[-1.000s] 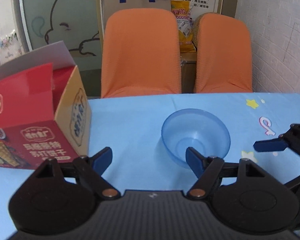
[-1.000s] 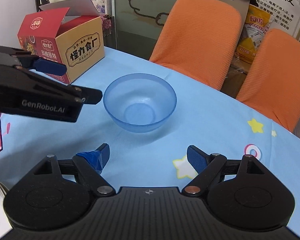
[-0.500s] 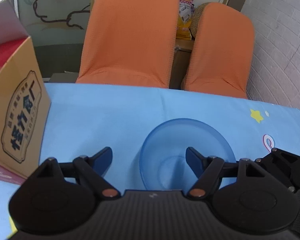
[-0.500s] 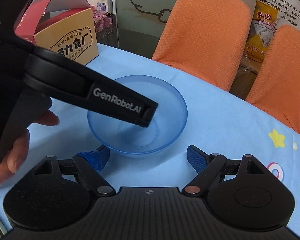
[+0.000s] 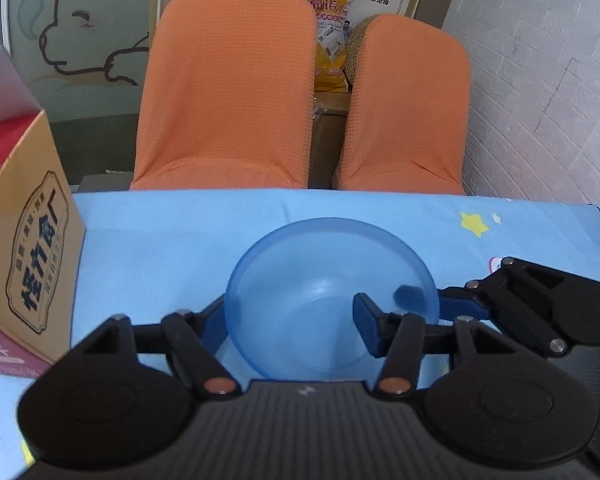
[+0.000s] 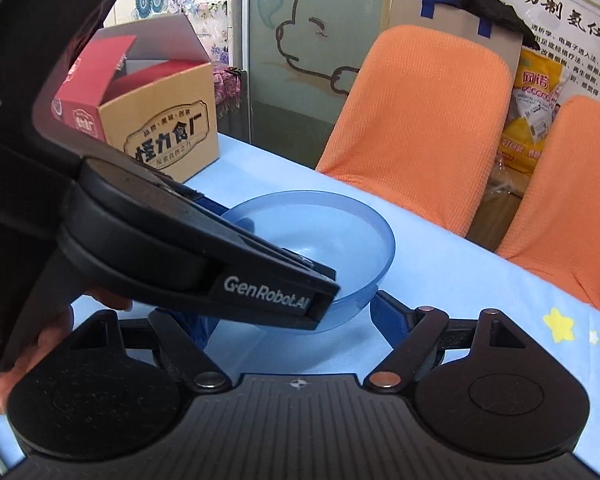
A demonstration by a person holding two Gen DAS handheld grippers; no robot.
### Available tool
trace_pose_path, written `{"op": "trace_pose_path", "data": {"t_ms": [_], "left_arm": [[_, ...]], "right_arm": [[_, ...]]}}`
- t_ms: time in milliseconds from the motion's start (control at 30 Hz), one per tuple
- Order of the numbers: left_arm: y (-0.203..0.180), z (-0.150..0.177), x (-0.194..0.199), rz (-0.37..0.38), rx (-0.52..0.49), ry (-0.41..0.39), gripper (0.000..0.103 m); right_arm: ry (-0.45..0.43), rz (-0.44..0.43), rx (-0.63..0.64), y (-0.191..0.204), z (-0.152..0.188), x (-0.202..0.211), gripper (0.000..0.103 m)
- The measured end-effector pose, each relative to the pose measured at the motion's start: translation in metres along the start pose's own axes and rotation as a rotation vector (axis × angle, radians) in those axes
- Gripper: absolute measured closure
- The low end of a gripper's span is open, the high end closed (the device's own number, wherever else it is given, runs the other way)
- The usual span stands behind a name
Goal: Organize plates and bowls
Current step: 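Lift the blue bowl with both tools and lower it into the white bowl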
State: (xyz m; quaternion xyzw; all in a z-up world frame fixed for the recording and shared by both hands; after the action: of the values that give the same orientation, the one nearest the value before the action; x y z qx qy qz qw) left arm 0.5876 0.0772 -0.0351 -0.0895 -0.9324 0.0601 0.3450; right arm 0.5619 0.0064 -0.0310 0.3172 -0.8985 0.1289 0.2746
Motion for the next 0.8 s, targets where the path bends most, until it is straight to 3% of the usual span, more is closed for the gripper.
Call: {"op": "trace_pose_path", "data": {"t_ms": [167,367,567,800], "left_arm": [[-0.025,-0.008,0.035,0.01,-0.035,-0.048,0.048],[-0.071,-0.004,0.088,0.085,-0.045,-0.077,0.048],[-0.143,0.04,0.141,0.177,-0.087,-0.078,0.048],[-0.213,0.115,0.173,0.234,-0.173,-0.031,0.048]], "right_arm": [[-0.022,0.022,0.006,0.004,-0.007,0.031,0.035],[-0.062,0.06,-0.007,0.015,-0.008,0.095,0.034],[-0.077,0.126,-0.02,0.035,0.025,0.176,0.032],[-0.052,0.19,-0.087,0.041,0.092,0.249,0.032]]}}
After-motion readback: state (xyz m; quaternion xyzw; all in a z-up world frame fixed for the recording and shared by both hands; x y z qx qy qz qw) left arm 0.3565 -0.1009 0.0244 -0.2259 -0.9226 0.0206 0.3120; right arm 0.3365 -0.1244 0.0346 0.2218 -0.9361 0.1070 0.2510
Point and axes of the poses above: each gripper's, at about its wrist camera, not at the fingertips, and x roughly against the way its jaws point, y to its left, z to its underside, the point moved 8 cm from there along -x, roughly the way its jaws point, and after that the axes turned 7 degrees about -y, right-handed, at the moved point
